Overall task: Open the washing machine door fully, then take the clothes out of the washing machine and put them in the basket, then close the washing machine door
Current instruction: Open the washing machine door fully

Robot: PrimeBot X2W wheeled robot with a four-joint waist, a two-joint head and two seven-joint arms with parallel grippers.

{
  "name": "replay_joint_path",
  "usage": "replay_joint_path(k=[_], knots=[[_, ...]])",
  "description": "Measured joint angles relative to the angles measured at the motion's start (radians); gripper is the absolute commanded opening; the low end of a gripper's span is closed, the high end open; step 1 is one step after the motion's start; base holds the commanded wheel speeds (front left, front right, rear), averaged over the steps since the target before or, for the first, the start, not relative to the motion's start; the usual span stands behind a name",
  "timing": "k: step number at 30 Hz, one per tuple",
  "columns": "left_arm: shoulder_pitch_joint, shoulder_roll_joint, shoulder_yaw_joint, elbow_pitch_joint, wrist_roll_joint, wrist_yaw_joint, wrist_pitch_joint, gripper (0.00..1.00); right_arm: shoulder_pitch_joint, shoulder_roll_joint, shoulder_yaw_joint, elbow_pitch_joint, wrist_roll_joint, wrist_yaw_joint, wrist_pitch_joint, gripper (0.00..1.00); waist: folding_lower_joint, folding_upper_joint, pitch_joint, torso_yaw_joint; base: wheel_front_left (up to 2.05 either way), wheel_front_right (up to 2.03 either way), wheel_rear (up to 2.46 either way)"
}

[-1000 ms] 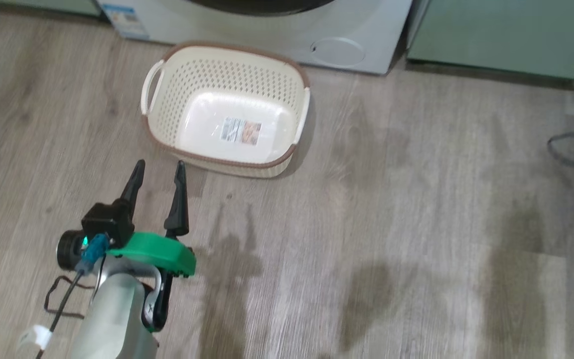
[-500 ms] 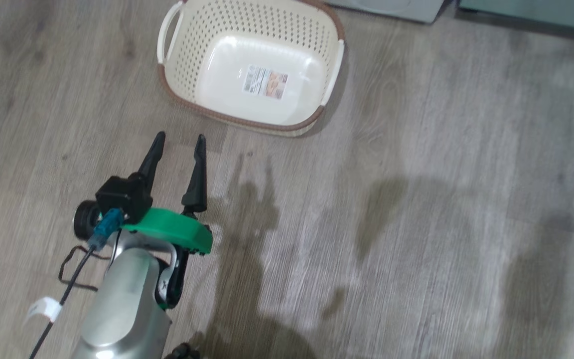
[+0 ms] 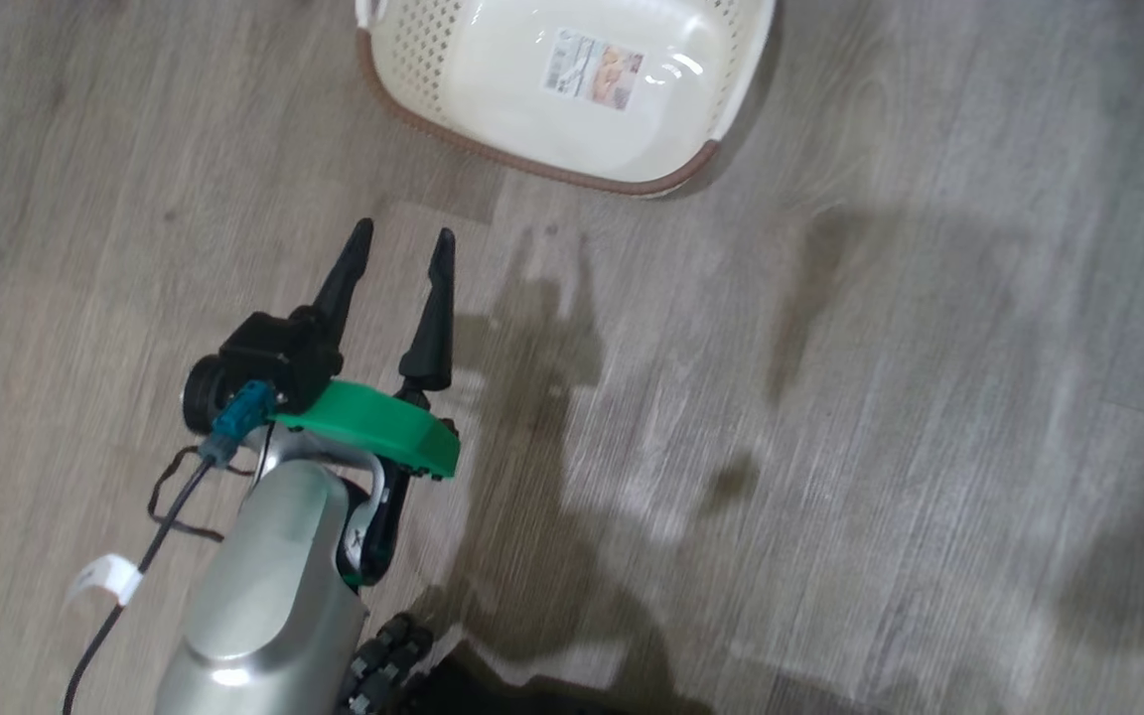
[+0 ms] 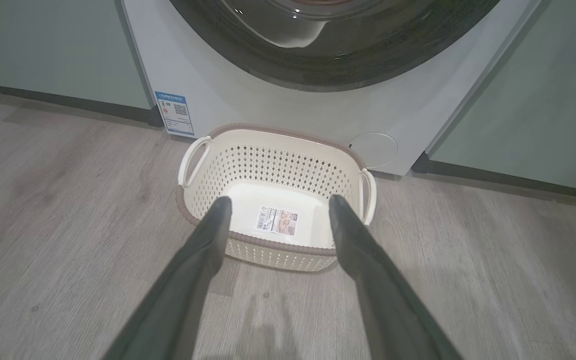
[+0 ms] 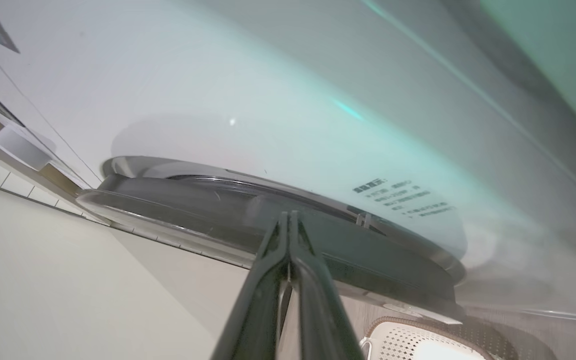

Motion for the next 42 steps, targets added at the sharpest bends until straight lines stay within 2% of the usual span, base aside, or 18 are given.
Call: replay_joint_path(k=[14,22,32,42], knots=[[-0.02,-0.002,-0.034,-0.017,-0.036,0.016,0.0,1.0,-0.129,0.023,0.056,0.076,-0.027,0.0,-0.003,0.0,0.0,0.0,0.058,0.064,0.0,0.0,0.0],[-0.032,-0.002,-0.039,-0.015,-0.044,0.018,0.0,1.0,-0.129,0.012,0.088,0.055,-0.016,-0.001,0.04,0.0,0.0,0.0001,0.055,0.071,0.0,0.0,0.0],[-0.031,-0.002,-0.026,-0.002,-0.035,0.024,0.0,1.0,-0.003,0.003,0.126,-0.028,0.031,-0.001,0.083,0.0,0.0,0.0001,-0.006,0.05,0.0,0.0,0.0],[0.006,-0.002,0.004,0.008,0.001,0.024,0.0,1.0,0.191,0.011,0.17,-0.131,0.096,-0.001,0.12,0.0,0.0,0.0001,-0.108,0.027,0.0,0.0,0.0]])
